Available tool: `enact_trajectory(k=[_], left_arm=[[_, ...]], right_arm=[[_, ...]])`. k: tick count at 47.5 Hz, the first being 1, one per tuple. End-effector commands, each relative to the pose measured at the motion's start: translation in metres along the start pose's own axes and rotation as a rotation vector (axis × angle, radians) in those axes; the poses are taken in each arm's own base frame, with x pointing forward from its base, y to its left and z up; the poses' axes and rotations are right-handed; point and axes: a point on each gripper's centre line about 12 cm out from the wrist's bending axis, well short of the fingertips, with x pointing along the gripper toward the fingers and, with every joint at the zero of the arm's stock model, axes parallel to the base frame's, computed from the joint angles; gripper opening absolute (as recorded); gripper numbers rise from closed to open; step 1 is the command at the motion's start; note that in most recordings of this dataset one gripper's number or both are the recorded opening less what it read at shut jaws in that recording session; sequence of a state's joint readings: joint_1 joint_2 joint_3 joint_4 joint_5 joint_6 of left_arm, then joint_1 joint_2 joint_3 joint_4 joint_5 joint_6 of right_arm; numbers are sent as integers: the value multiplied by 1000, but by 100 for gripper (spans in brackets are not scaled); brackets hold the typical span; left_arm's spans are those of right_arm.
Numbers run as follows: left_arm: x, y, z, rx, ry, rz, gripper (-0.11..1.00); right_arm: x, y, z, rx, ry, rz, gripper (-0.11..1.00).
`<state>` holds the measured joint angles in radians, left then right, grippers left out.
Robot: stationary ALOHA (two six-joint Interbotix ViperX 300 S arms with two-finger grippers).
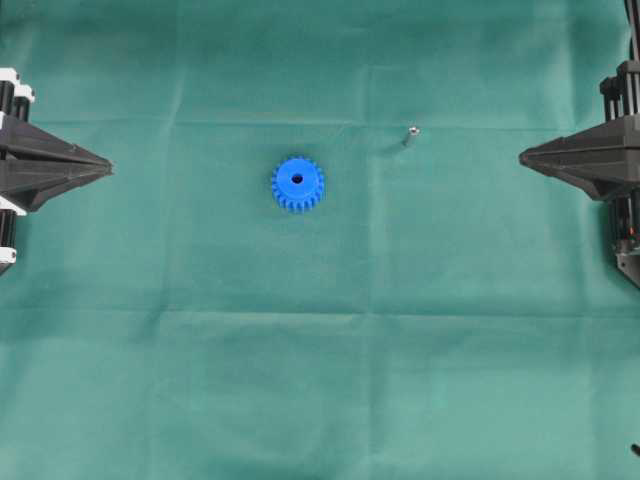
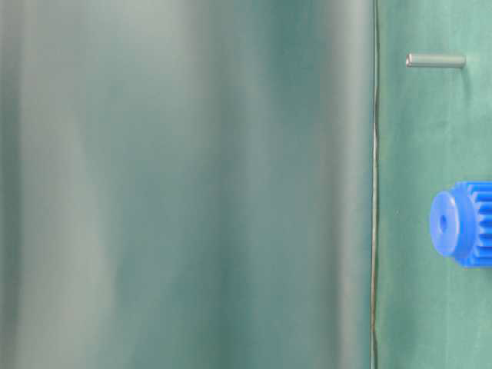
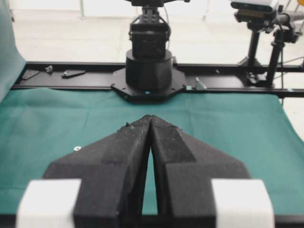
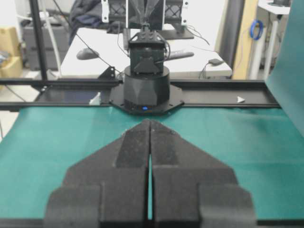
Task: Insert the shaft placed at a random location into the center hole of the small gear at another random location.
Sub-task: 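Move the right gripper over the silver shaft and lower it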
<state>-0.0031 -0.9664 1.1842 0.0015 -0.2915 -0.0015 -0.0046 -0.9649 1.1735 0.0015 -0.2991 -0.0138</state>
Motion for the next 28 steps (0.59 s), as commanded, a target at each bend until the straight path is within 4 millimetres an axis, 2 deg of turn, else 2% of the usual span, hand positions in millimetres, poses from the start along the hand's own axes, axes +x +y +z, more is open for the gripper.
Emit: enact_trajectory(k=[1, 11, 22, 25, 28], left_arm=[[3, 1, 13, 25, -18, 3, 0], [2, 1, 10, 11, 12, 4, 0], [2, 1, 10, 14, 15, 4, 0], [1, 1, 10, 14, 17, 4, 0], [1, 1, 10, 15, 20, 4, 0]], right_arm=[[2, -4, 6, 4, -14, -18, 1], [5, -16, 2, 7, 7, -77, 1], [14, -34, -24, 1, 99, -156, 1], [20, -38, -35, 3, 132, -172, 8], [26, -43, -46, 5, 161, -188, 21]])
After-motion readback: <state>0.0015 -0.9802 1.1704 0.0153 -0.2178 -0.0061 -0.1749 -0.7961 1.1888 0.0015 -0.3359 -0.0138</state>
